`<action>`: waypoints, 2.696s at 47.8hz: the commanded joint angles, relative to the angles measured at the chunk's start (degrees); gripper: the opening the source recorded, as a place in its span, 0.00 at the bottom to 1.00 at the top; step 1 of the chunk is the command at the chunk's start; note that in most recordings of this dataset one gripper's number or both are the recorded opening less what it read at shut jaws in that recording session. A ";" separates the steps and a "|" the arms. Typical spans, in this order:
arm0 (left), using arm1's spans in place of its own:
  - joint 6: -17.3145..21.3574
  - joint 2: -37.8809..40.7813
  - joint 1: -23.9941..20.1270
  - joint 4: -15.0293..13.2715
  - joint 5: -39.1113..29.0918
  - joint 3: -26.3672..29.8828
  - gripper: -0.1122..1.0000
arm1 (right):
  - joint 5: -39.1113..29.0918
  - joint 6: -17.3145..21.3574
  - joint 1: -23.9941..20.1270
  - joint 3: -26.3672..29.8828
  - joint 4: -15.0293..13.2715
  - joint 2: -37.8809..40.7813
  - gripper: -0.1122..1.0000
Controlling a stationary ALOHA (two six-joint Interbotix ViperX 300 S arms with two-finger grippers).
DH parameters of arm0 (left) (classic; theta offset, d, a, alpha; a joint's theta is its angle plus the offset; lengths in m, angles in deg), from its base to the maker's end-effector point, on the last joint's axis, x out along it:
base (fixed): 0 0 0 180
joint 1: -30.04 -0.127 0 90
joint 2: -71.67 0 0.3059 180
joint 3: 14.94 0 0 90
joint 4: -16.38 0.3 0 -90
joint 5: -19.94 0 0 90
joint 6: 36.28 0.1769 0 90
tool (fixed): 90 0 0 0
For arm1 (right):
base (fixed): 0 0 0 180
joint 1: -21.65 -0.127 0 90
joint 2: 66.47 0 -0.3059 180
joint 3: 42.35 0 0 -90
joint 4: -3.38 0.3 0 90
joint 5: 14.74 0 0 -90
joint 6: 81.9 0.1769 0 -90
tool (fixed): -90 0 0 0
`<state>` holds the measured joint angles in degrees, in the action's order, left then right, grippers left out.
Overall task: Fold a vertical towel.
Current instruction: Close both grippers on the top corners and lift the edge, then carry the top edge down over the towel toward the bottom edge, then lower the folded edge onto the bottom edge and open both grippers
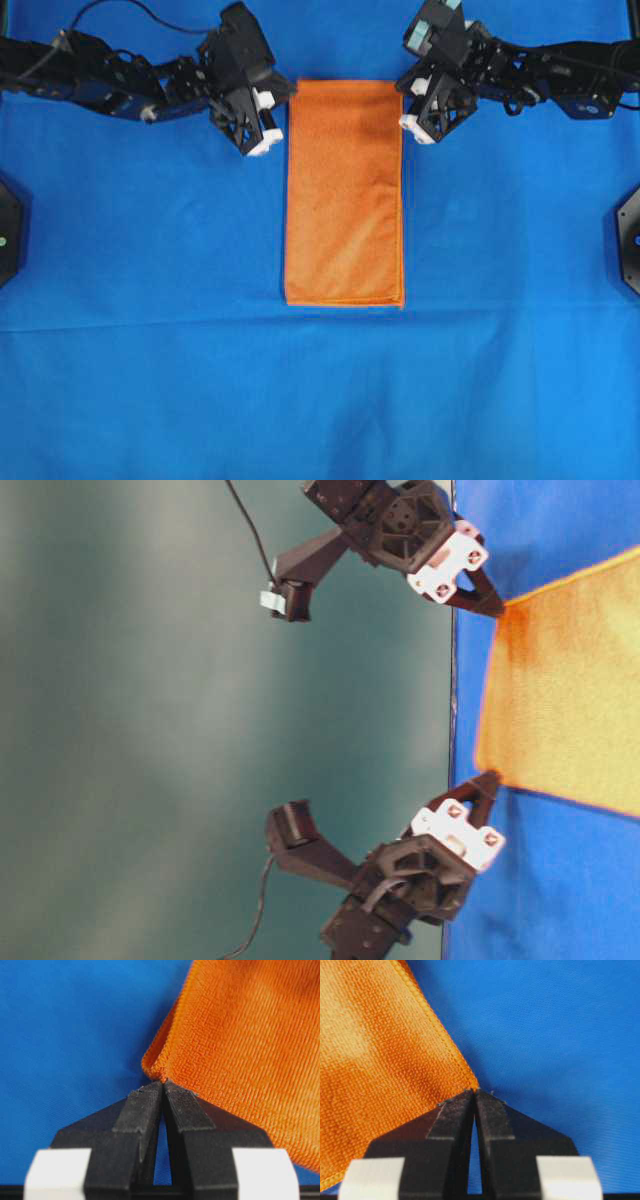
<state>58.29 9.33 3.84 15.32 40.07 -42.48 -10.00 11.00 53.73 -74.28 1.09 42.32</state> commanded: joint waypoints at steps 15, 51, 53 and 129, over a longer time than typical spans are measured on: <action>0.09 -2.11 -2.90 -0.18 0.09 2.90 0.11 | 0.26 -0.26 3.60 2.99 -1.76 -2.64 0.12; 2.46 -19.07 8.09 -0.18 -5.19 -4.31 0.11 | -4.48 1.23 -7.12 -4.04 -1.05 -21.09 0.12; 2.46 -19.51 9.40 -0.18 -5.19 -4.83 0.11 | -4.48 1.58 -8.61 -4.75 -0.88 -21.71 0.12; 1.14 -9.76 29.09 -0.26 -0.79 -7.82 0.45 | -3.87 10.28 -30.15 -7.12 -0.62 -11.78 0.59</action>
<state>59.52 0.45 32.15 15.15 39.36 -51.09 -14.21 21.11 24.46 -82.54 0.39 31.16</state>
